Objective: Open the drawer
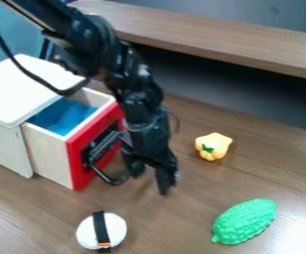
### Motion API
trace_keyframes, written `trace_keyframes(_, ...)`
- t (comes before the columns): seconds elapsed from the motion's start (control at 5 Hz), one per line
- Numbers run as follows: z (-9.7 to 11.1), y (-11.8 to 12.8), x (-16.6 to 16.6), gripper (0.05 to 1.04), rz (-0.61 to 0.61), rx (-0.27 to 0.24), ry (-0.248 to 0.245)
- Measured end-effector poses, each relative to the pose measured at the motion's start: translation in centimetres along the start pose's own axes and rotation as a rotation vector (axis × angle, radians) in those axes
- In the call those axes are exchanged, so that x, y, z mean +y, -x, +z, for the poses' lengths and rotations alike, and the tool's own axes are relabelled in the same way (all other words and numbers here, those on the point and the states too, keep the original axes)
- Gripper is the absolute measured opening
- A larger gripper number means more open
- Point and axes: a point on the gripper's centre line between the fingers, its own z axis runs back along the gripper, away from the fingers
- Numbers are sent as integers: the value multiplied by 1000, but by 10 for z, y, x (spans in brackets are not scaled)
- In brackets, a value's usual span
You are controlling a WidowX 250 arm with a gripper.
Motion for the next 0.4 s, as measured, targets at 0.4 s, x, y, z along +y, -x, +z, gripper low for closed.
trace_keyframes(0.4, 1, 4, -23, 999, -39, 15, 5)
